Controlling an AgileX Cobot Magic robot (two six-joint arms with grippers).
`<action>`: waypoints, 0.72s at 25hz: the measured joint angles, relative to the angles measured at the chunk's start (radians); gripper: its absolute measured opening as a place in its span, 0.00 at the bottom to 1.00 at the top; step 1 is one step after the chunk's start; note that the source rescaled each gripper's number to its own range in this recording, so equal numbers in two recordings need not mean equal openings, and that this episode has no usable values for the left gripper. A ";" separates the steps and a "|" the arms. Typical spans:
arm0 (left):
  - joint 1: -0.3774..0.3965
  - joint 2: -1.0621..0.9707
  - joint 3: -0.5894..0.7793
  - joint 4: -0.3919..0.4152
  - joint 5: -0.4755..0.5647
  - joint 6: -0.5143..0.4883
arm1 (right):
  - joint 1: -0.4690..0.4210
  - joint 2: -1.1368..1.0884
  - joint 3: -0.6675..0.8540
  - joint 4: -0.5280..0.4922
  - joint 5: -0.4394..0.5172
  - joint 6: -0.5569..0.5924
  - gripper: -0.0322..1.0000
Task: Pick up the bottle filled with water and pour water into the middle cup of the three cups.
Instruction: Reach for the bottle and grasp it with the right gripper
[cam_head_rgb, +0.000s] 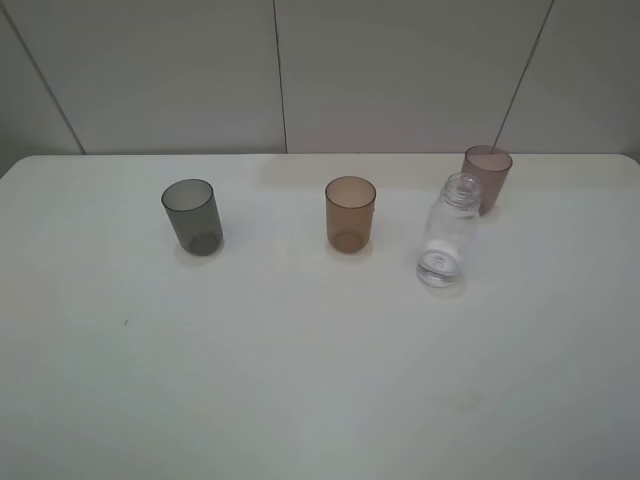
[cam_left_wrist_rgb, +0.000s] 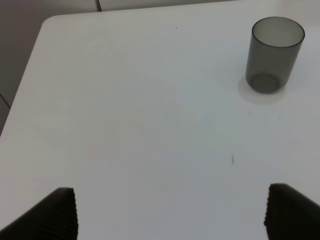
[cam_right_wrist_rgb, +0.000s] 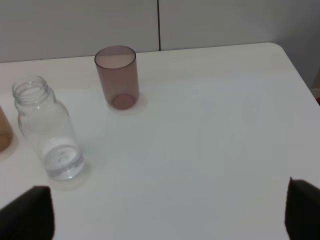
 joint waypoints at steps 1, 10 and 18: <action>0.000 0.000 0.000 0.000 0.000 0.000 | 0.000 0.000 0.000 0.000 0.000 0.000 1.00; 0.000 0.000 0.000 0.000 0.000 0.000 | 0.000 0.000 0.000 0.000 0.000 0.000 1.00; 0.000 0.000 0.000 0.000 0.000 0.000 | 0.000 0.000 0.000 0.000 0.000 0.000 1.00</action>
